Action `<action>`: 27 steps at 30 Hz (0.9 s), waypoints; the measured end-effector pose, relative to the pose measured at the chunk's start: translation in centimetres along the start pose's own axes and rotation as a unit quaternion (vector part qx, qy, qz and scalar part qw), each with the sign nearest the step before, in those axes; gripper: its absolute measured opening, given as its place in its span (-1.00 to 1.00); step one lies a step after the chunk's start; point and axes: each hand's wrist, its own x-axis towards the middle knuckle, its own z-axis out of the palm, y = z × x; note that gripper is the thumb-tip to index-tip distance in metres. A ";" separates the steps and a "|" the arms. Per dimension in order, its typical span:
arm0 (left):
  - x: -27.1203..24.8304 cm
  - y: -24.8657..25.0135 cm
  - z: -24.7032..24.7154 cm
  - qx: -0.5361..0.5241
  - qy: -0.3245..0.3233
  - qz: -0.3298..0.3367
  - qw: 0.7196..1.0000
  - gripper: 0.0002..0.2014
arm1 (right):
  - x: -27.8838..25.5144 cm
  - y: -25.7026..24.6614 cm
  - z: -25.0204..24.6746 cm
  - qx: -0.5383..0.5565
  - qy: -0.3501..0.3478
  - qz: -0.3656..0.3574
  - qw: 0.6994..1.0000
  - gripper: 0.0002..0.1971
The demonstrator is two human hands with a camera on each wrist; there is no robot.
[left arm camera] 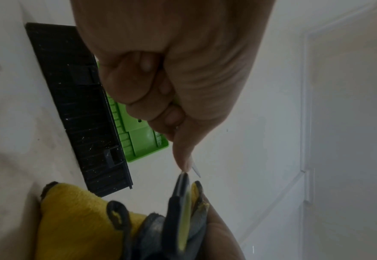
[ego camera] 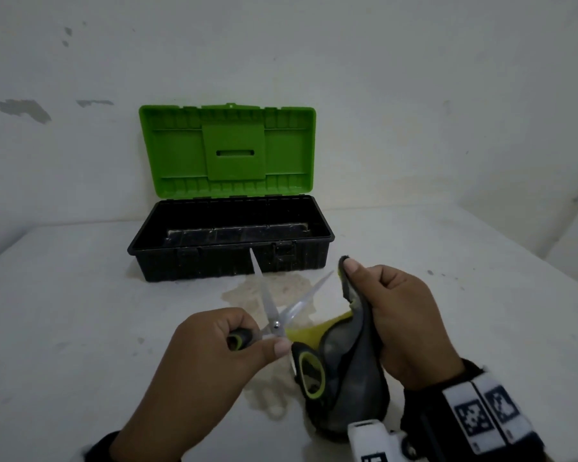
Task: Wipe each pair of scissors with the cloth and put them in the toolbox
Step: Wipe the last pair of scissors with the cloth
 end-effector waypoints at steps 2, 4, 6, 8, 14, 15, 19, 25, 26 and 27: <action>0.2 -0.2 -0.1 0.006 0.010 -0.007 1.000 -0.61 | -0.3 0.0 -0.4 0.008 -0.013 -0.003 1.000 -0.59; 0.2 -0.3 -0.2 0.007 0.009 -0.014 1.000 -0.59 | -1.0 -0.1 -0.5 -0.015 -0.047 -0.026 0.998 -0.64; 0.3 -0.1 0.1 0.006 0.002 -0.018 1.000 -0.57 | -1.8 -0.1 0.0 -0.037 -0.089 -0.045 0.994 -0.68; 0.3 0.2 0.4 0.023 -0.001 -0.016 1.000 -0.59 | -2.3 0.0 0.7 -0.059 -0.117 -0.054 0.990 -0.71; 0.0 1.5 1.3 0.123 0.042 0.012 0.991 -0.68 | -2.8 0.3 2.1 -0.146 -0.126 -0.060 0.979 -0.67; 0.0 1.6 1.3 0.141 0.052 0.024 0.988 -0.68 | -2.9 0.1 2.3 -0.150 -0.125 -0.056 0.979 -0.65; -0.3 1.3 1.4 0.187 0.077 0.092 0.975 -0.64 | -2.4 -0.5 2.3 -0.101 -0.080 -0.011 0.992 -0.65; 0.0 1.2 1.6 0.218 0.083 0.133 0.963 -0.70 | -3.1 -1.1 2.9 -0.087 -0.092 -0.004 0.992 -0.61; 0.0 1.2 1.6 0.225 0.080 0.142 0.961 -0.68 | -2.8 -0.9 2.8 -0.090 -0.079 -0.005 0.993 -0.60; 0.0 1.2 1.6 0.233 0.077 0.149 0.958 -0.64 | -2.4 -0.7 2.5 -0.092 -0.061 -0.006 0.994 -0.59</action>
